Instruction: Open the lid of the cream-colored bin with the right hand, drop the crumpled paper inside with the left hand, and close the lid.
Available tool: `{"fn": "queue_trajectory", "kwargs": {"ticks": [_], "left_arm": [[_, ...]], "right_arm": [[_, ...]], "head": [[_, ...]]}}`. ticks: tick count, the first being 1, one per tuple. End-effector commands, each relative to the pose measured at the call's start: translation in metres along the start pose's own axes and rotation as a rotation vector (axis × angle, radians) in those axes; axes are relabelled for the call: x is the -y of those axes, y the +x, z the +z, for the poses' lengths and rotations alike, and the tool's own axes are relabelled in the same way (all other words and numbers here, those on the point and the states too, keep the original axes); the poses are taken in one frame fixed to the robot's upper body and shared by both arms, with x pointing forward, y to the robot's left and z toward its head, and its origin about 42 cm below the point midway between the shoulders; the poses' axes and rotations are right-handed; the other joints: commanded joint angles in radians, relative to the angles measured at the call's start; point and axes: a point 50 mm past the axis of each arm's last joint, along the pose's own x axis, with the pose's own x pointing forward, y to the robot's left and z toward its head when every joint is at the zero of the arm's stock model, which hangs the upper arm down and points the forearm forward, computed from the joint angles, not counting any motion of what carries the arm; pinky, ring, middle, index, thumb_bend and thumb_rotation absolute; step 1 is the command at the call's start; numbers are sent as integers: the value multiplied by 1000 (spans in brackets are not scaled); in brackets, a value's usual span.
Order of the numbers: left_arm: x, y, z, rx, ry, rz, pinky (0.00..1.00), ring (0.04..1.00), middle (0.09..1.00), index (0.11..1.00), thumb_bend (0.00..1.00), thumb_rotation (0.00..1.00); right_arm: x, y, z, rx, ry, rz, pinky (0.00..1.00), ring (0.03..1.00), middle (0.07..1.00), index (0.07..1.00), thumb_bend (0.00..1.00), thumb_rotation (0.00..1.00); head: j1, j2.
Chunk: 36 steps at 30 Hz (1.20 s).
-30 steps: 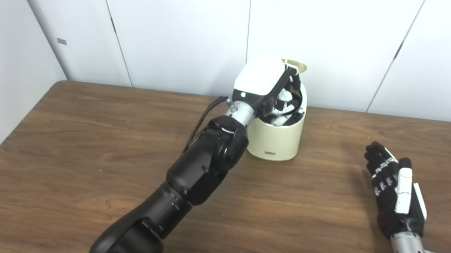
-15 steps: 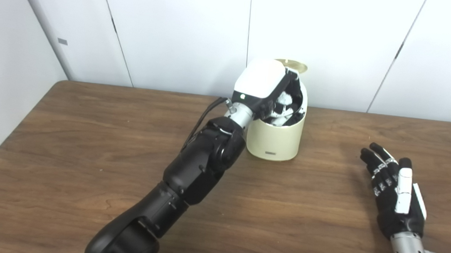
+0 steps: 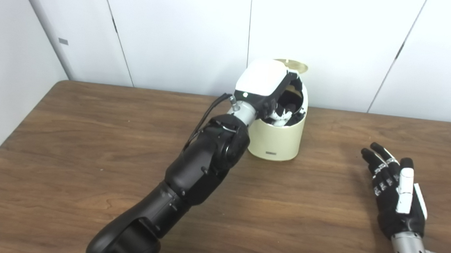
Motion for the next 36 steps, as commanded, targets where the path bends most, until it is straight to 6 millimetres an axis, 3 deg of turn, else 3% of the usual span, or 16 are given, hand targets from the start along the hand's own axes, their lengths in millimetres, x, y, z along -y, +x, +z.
{"fn": "queue_trajectory", "kwargs": {"ticks": [1,7,8,9,10,12,13,18,24,36], "left_arm": [[-20,11,7,29,23,50,604,720,729,659,962,6],[-22,9,5,25,1,67,599,707,713,651,939,1],[-22,9,5,26,-8,71,578,683,693,637,897,0],[-23,9,5,31,-14,79,559,663,674,565,712,19],[-23,8,5,36,-23,90,523,624,647,527,615,27],[-23,7,5,38,-44,119,408,483,582,475,507,5],[-23,6,5,37,-54,144,371,460,572,469,489,2],[-26,2,2,45,-77,204,276,388,494,539,465,0],[-40,-9,0,47,-119,251,299,419,521,524,469,0],[-73,-52,-13,43,-259,286,341,388,488,500,473,0]], "right_arm": [[4,3,5,34,-9,9,999,872,772,767,489,976],[3,2,5,29,-5,8,1000,866,753,765,486,981],[3,2,5,29,-6,9,1000,869,756,767,493,977],[3,2,5,29,-7,11,1000,870,757,767,497,975],[3,2,5,29,-8,12,1000,873,759,768,499,975],[3,2,4,28,0,10,1000,878,762,766,501,969],[4,2,4,27,-3,8,1000,879,763,765,502,965],[4,3,4,24,-7,8,1000,878,760,772,507,975],[3,4,4,26,-18,7,1000,872,752,768,507,978],[3,5,4,29,-9,6,1000,878,762,773,495,973]], "head": [[0,0],[-6,4],[-6,4],[-6,4],[-6,4],[-6,4],[-6,4],[-7,6],[-11,6],[-7,0]]}}
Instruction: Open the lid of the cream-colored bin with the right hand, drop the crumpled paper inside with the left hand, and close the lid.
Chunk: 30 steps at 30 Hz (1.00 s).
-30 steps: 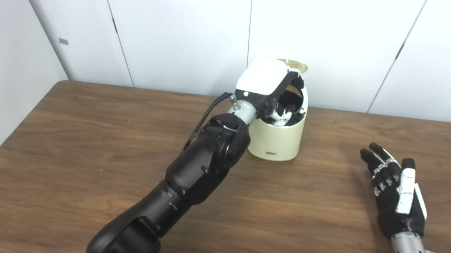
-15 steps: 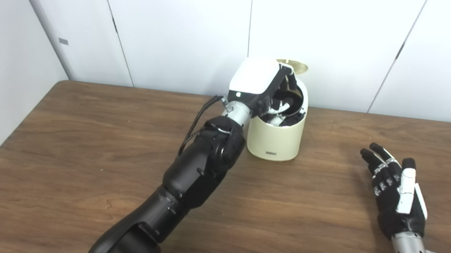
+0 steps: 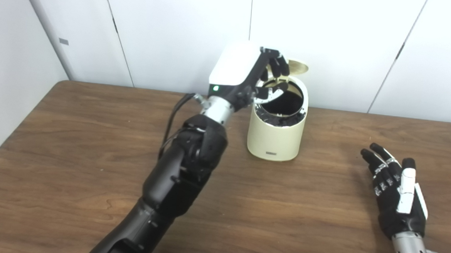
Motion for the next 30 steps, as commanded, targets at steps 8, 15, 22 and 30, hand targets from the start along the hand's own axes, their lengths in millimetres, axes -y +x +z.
{"fn": "queue_trajectory", "kwargs": {"ticks": [8,15,22,30], "left_arm": [[-46,-19,-1,-30,7,23,324,397,489,491,473,0],[-56,-48,-35,-180,-163,109,337,427,499,460,475,0],[-46,-76,-63,-315,-331,236,433,459,504,482,500,0],[-26,-106,-95,-374,-726,127,902,916,930,901,509,800]], "right_arm": [[3,5,3,34,5,2,1000,870,753,762,497,959],[7,7,5,47,3,9,993,864,778,770,495,963],[9,8,9,63,-9,21,979,873,809,782,497,971],[13,19,26,92,-35,30,991,921,870,803,528,974]], "head": [[2,-3],[3,2],[-5,9],[-15,14]]}}
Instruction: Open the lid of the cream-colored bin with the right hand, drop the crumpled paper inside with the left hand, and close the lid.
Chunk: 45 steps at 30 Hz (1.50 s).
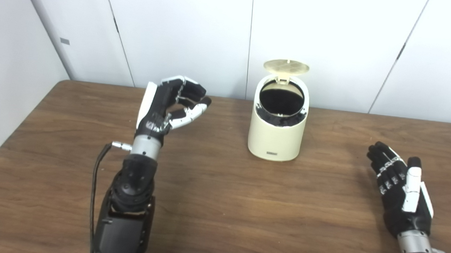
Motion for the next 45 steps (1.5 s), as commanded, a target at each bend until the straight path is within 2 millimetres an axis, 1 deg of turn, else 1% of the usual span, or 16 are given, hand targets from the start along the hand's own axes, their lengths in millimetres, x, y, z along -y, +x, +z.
{"fn": "queue_trajectory", "kwargs": {"ticks": [1,3,5,8,11,15,16,18,20,23,25,28,31,33,39,45], "left_arm": [[-3,4,9,36,-63,-40,931,939,951,923,516,831],[-1,-3,1,6,-109,-73,986,988,990,984,525,955],[1,-9,-7,-13,-148,-94,997,997,998,996,532,989],[2,-17,-19,-45,-184,-99,1000,1000,1000,1000,541,999],[4,-26,-31,-79,-185,-102,1000,1000,1000,1000,547,1000],[3,-35,-43,-102,-184,-103,1000,1000,1000,1000,537,1000],[3,-37,-46,-104,-188,-104,1000,1000,1000,1000,527,1000],[1,-39,-50,-104,-187,-107,1000,1000,1000,1000,517,1000],[0,-41,-53,-103,-182,-104,1000,1000,1000,1000,496,1000],[-1,-43,-58,-99,-182,-92,1000,1000,1000,1000,498,1000],[1,-45,-61,-95,-183,-78,1000,1000,1000,1000,510,1000],[5,-48,-62,-99,-184,-64,1000,1000,1000,1000,518,1000],[10,-52,-64,-104,-198,-43,1000,1000,1000,1000,500,1000],[12,-53,-66,-106,-199,-43,1000,1000,1000,1000,498,1000],[15,-55,-72,-124,-175,-58,1000,1000,1000,1000,490,1000],[16,-56,-75,-130,-161,-74,1000,1000,1000,1000,481,1000]], "right_arm": [[1,15,24,88,-26,34,993,925,875,806,535,972],[2,21,29,109,-44,52,999,937,888,816,539,973],[4,28,35,136,-94,65,1000,950,905,830,534,991],[3,38,47,179,-188,86,999,947,912,854,511,1000],[-1,51,62,213,-276,118,1000,961,936,890,533,1000],[-13,71,84,254,-415,145,992,961,937,904,547,998],[-16,75,89,265,-433,154,997,972,947,905,580,954],[-25,83,101,289,-472,177,1000,988,961,919,585,964],[-38,89,114,320,-504,194,989,959,938,905,601,981],[-59,98,134,362,-597,230,901,922,932,900,598,999],[-74,106,147,379,-661,251,858,916,934,900,548,1000],[-90,113,162,387,-745,261,830,913,931,895,577,1000],[-107,118,177,398,-880,269,845,914,926,896,591,1000],[-114,120,183,401,-930,274,836,904,922,894,584,1000],[-135,125,200,416,-1000,315,817,901,923,890,547,1000],[-151,136,206,436,-1029,373,835,910,923,892,551,1000]], "head": [[-1,2],[-3,4],[-10,5],[-18,7],[-25,9],[-30,11],[-33,11],[-36,12],[-50,13],[-58,12],[-65,12],[-74,12],[-78,10],[-82,9],[-106,8],[-115,6]]}}
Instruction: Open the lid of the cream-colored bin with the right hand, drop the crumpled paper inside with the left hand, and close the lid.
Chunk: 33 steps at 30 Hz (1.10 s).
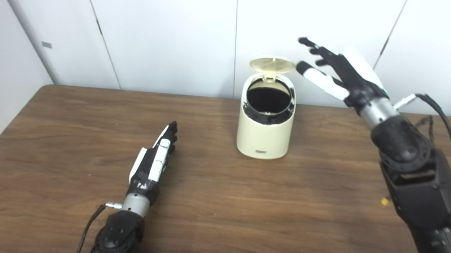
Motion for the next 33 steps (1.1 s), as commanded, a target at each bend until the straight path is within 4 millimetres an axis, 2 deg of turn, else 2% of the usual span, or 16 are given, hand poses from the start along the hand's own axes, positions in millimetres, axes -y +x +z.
{"fn": "queue_trajectory", "kwargs": {"ticks": [1,9,20,24,33], "left_arm": [[0,2,2,23,12,-15,1000,1000,1000,1000,480,1000],[2,2,-1,29,2,-16,1000,1000,1000,1000,491,1000],[3,4,-5,23,12,-23,1000,1000,1000,1000,509,1000],[4,4,-5,24,12,-25,1000,1000,1000,1000,513,1000],[8,5,-7,25,-4,-17,1000,1000,1000,1000,515,1000]], "right_arm": [[18,13,21,87,-43,-29,835,906,918,891,548,1000],[16,15,28,101,-126,43,857,900,900,880,521,1000],[6,21,36,100,-214,125,877,940,903,863,587,1000],[7,16,34,78,-218,144,949,991,937,863,608,1000],[5,4,24,39,-263,199,961,1000,951,863,612,1000]], "head": [[1,2],[-9,2],[-12,6],[-12,7],[-6,13]]}}
